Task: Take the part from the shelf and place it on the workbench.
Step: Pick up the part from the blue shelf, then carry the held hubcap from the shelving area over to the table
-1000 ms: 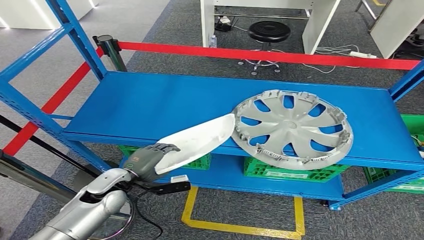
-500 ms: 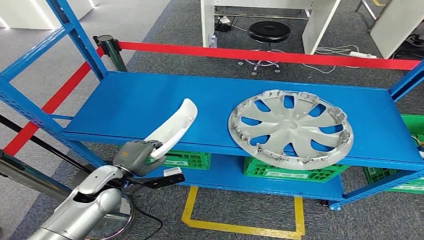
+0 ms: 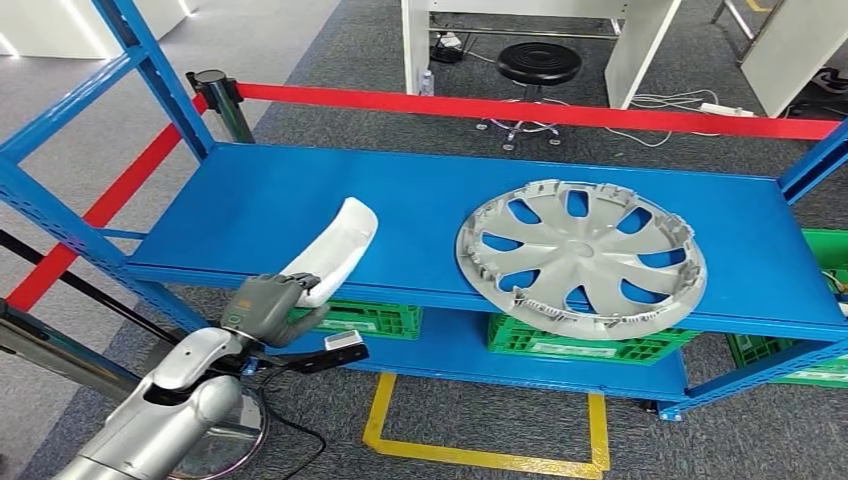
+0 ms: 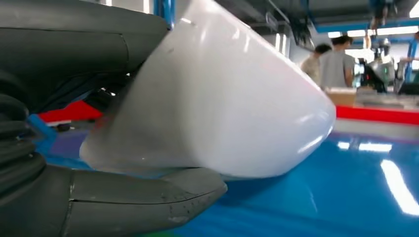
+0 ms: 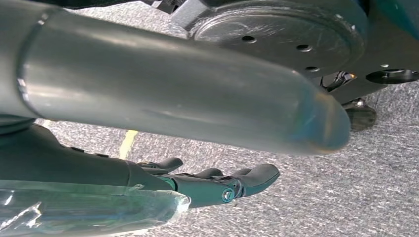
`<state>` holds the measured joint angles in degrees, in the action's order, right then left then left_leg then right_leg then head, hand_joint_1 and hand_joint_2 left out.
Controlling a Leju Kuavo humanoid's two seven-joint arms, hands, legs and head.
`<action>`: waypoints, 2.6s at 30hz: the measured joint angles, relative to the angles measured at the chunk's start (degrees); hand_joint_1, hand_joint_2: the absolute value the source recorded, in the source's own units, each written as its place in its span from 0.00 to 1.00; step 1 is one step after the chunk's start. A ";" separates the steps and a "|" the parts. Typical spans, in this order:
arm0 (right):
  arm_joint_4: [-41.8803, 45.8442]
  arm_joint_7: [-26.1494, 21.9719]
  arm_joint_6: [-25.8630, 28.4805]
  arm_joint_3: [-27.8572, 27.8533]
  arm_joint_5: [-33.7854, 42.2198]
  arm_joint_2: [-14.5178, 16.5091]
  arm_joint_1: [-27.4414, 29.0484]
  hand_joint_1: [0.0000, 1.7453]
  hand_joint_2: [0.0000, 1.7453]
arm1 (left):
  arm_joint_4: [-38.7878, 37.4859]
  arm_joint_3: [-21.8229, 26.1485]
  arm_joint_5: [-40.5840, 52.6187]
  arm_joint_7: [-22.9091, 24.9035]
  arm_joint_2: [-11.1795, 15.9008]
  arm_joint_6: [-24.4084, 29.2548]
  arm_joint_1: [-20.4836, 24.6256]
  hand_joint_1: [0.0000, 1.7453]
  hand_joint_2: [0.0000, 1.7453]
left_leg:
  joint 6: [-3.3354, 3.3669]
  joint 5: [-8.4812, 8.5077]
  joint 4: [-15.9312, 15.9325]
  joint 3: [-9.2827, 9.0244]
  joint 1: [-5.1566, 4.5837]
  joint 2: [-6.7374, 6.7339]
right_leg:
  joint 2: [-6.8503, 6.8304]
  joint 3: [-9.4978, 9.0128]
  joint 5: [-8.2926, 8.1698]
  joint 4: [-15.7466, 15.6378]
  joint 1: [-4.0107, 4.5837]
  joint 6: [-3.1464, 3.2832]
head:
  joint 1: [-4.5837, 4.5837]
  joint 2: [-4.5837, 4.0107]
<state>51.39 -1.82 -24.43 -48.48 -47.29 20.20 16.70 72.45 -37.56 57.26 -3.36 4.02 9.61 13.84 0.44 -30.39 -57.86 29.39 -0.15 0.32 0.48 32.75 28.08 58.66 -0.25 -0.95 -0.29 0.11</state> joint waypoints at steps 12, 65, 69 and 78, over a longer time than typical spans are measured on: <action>1.38 0.05 0.15 2.02 1.08 0.00 1.58 0.00 0.00 | 17.01 -0.23 14.82 4.69 1.24 6.41 0.82 1.00 1.00 | 0.00 0.00 0.00 0.05 0.00 0.01 | -0.01 0.05 0.00 0.00 -0.01 0.00 | 0.00 0.00; 7.33 5.40 4.12 12.07 12.16 0.11 5.81 0.00 0.00 | 34.40 2.77 2.38 5.03 3.33 -1.36 -5.49 1.00 1.00 | 1.80 0.95 1.25 -0.32 0.19 -0.18 | -0.09 1.69 1.86 2.86 -0.44 -1.33 | -0.18 0.00; 7.45 5.40 4.12 12.18 12.15 0.11 5.94 0.00 0.00 | 34.43 2.79 2.43 5.04 3.32 -1.46 -5.78 1.00 1.00 | 1.86 1.02 1.33 -0.44 0.37 -0.25 | -0.15 8.16 6.40 15.50 -0.66 -1.88 | -0.26 0.00; 7.63 5.38 3.99 12.17 11.60 0.11 5.81 0.00 0.00 | 34.43 2.80 2.63 5.04 3.32 -1.71 -5.64 1.00 1.00 | -0.52 -0.17 0.37 -0.73 0.43 0.04 | 0.06 1.01 -1.13 0.18 -0.84 -0.45 | -0.33 0.01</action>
<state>59.02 3.56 -20.43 -36.30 -35.68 20.31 22.51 106.88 -34.75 59.89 1.68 7.34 7.90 8.19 -0.08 -30.56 -57.49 28.66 0.28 0.36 0.54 33.76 26.95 58.84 -1.09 -1.40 -0.62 0.11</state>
